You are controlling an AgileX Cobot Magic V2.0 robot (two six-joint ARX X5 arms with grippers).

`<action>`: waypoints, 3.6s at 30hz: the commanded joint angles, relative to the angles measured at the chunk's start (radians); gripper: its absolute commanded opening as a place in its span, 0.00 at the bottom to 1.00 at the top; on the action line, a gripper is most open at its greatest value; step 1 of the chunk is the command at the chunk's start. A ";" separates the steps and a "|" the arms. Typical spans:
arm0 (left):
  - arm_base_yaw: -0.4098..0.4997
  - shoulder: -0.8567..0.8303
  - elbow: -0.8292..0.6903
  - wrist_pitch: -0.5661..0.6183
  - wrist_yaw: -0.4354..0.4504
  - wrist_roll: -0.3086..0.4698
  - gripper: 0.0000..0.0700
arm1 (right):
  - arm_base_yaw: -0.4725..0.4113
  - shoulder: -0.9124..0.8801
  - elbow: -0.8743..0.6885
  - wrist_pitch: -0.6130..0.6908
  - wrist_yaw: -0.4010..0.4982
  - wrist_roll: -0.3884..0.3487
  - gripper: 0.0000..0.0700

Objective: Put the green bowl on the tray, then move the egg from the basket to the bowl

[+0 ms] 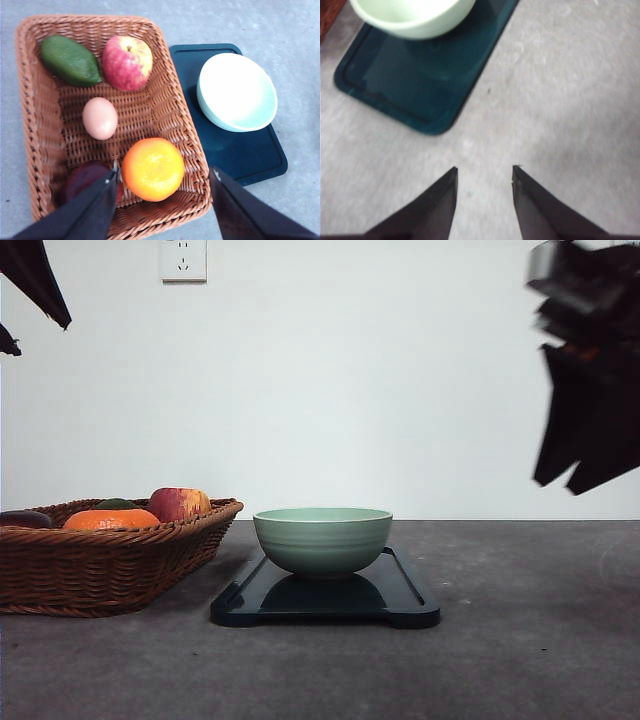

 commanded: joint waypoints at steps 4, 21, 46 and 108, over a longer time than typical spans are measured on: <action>-0.033 0.012 0.028 0.012 0.003 -0.036 0.50 | 0.003 -0.099 -0.013 -0.041 0.051 0.022 0.30; -0.087 0.353 0.215 -0.037 -0.158 -0.018 0.51 | 0.003 -0.169 -0.013 -0.045 0.064 0.037 0.30; -0.084 0.700 0.325 0.038 -0.294 0.007 0.62 | 0.003 -0.169 -0.013 -0.015 0.090 0.045 0.30; -0.107 0.431 0.351 0.148 -0.048 -0.020 0.32 | 0.003 -0.168 -0.013 0.001 0.090 0.070 0.30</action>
